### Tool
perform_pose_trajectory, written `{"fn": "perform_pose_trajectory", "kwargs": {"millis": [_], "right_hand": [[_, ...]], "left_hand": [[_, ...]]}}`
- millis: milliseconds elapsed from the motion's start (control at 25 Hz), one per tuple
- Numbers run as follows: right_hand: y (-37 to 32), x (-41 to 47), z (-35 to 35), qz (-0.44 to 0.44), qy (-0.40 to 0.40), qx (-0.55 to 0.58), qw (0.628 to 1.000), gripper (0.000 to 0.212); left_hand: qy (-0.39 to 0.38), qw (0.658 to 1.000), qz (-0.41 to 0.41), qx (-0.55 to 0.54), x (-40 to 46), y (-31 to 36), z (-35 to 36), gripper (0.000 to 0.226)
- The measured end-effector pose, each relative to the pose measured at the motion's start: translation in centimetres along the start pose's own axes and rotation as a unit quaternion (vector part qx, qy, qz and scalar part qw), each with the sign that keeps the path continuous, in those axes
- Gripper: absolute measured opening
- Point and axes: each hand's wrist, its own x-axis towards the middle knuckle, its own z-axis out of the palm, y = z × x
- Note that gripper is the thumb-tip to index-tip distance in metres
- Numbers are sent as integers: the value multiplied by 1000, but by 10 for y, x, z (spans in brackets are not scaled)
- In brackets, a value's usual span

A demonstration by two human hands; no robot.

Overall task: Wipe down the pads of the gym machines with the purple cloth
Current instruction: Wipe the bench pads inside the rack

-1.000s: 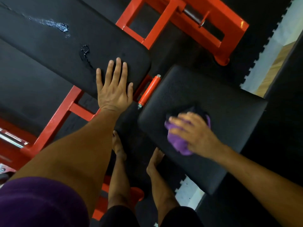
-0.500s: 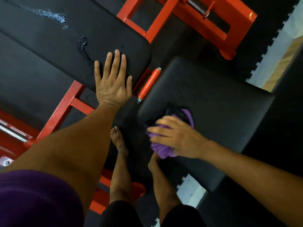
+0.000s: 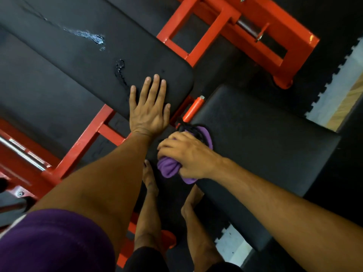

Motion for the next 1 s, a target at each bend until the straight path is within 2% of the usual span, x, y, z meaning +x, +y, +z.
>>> {"fn": "perform_pose_trajectory", "kwargs": {"millis": [80,200,280,400,480,640,760,880,1000], "right_hand": [[11,0,-17,61,83,33,994,63],[48,23,-64,161,232,25,959,66],[68,53,-94,184,265,18,946,65],[92,136,-129,125,252,-20,959,65],[109,204,-139,88,249,-60,963,65],[133,356,-153,73,275,-102,953,61],[124,440,-145,44,227,-140,963,63],[122,463,-123,64,216,-210,951,54],[128,467,-120,75,233,-205,948,48]], "left_hand": [[8,1000,-1,-18,-2,3,-4,61],[27,997,11,-78,18,-23,-21,51],[53,994,-53,-86,49,-67,-31,49],[11,958,-276,-79,110,-159,-35,61],[-25,937,-338,-81,128,-193,-28,67],[5,940,-338,-53,132,-201,-14,67],[18,941,-332,-57,129,-203,-14,68],[19,944,-323,-67,127,-205,-14,68],[9,944,-321,-69,130,-207,-13,69]]}}
